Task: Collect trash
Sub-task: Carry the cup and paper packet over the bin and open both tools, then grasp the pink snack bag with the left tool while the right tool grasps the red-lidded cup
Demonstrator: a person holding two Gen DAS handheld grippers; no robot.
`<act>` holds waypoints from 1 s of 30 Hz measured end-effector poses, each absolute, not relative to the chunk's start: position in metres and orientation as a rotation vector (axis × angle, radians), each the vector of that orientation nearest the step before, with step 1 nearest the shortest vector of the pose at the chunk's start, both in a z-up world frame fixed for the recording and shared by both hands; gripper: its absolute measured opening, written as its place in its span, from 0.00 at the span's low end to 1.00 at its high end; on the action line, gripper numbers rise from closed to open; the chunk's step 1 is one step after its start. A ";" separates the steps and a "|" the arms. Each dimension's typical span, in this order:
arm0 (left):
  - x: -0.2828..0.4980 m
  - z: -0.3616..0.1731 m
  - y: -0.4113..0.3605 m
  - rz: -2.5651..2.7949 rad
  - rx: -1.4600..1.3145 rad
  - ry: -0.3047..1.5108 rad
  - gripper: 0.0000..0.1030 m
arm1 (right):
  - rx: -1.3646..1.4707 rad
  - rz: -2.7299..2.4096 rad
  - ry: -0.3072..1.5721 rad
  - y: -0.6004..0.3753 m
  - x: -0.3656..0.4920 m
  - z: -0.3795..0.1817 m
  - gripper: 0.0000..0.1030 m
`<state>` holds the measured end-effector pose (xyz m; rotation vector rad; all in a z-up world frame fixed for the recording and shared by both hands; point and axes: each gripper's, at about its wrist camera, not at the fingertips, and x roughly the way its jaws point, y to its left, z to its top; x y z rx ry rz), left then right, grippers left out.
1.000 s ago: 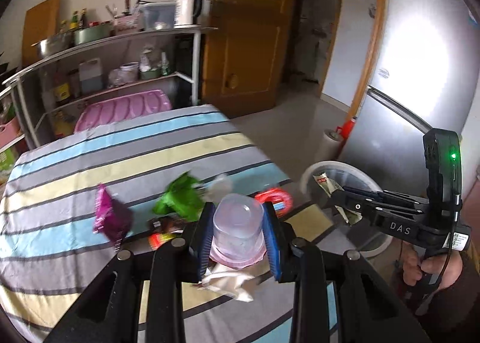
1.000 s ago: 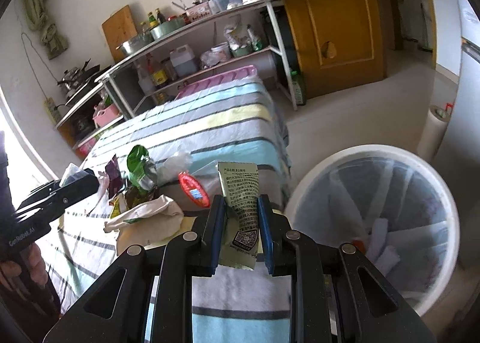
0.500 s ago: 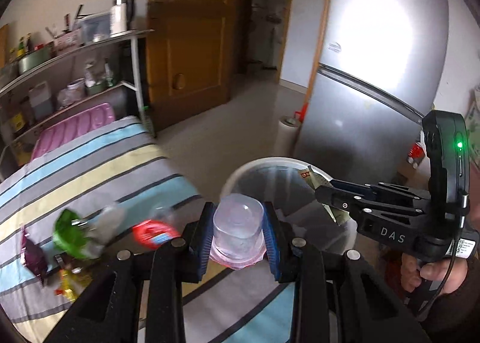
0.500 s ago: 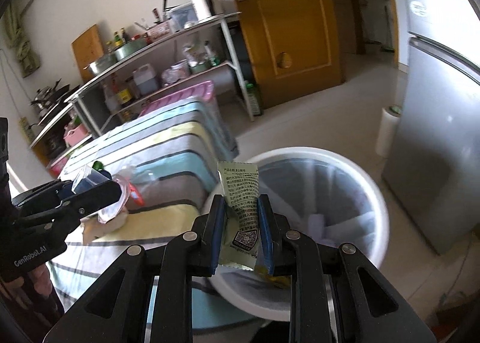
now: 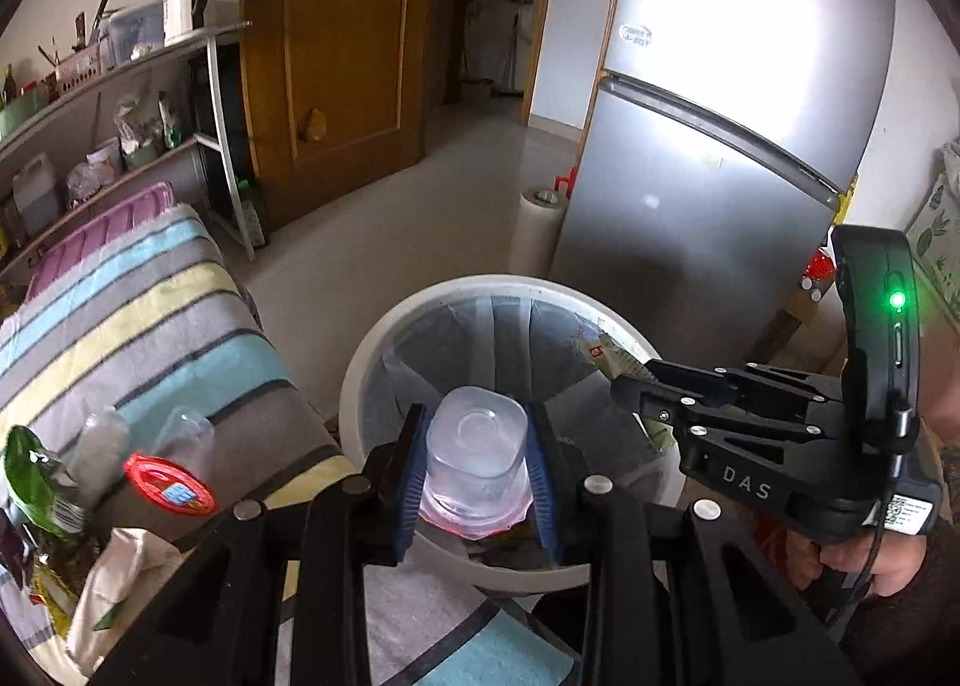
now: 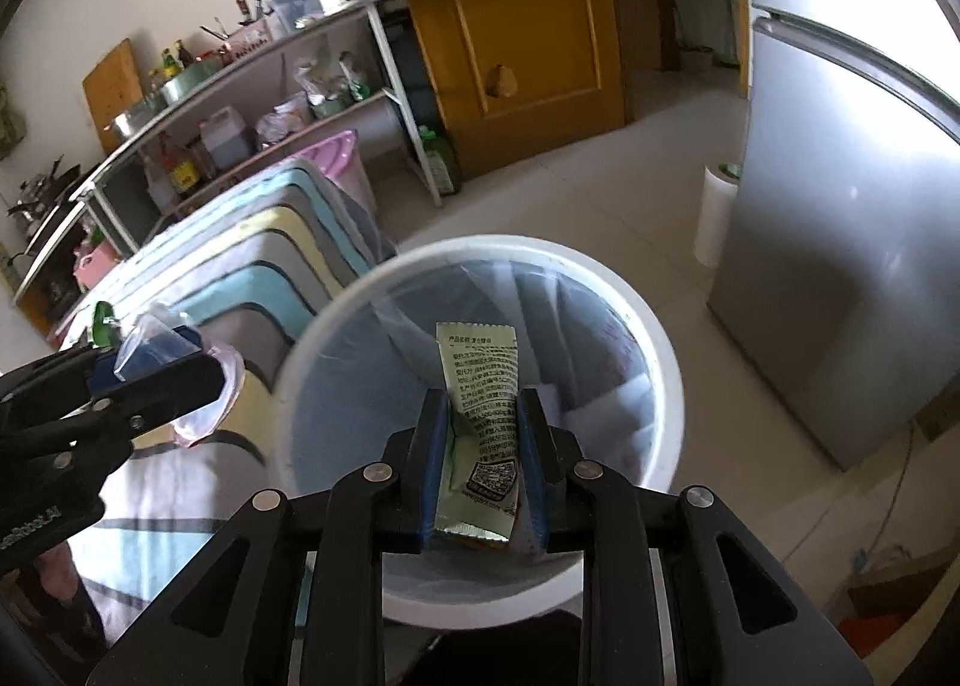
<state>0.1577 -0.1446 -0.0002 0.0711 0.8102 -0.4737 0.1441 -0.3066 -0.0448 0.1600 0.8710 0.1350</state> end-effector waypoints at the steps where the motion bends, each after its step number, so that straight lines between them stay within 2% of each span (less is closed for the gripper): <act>1: 0.158 -0.001 -0.145 -0.468 0.076 0.811 0.32 | 0.163 0.137 0.882 -0.308 0.146 -0.048 0.27; 2: 0.160 -0.001 -0.145 -0.464 0.083 0.809 0.36 | 0.167 0.135 0.887 -0.309 0.147 -0.050 0.27; 3: 0.160 -0.001 -0.146 -0.465 0.082 0.811 0.46 | 0.165 0.129 0.891 -0.310 0.147 -0.052 0.28; 5: 0.160 -0.002 -0.146 -0.466 0.070 0.816 0.59 | 0.160 0.119 0.897 -0.309 0.148 -0.055 0.30; 6: 0.160 -0.002 -0.145 -0.465 0.067 0.814 0.59 | 0.160 0.119 0.900 -0.308 0.148 -0.056 0.32; 8: 0.159 -0.002 -0.143 -0.469 0.065 0.812 0.59 | 0.160 0.116 0.895 -0.308 0.147 -0.057 0.42; 10: 0.159 -0.002 -0.141 -0.464 0.064 0.812 0.59 | 0.163 0.110 0.892 -0.307 0.147 -0.056 0.44; 30: 0.133 0.030 -0.069 -0.341 0.021 0.720 0.66 | 0.132 0.175 0.789 -0.259 0.129 -0.013 0.45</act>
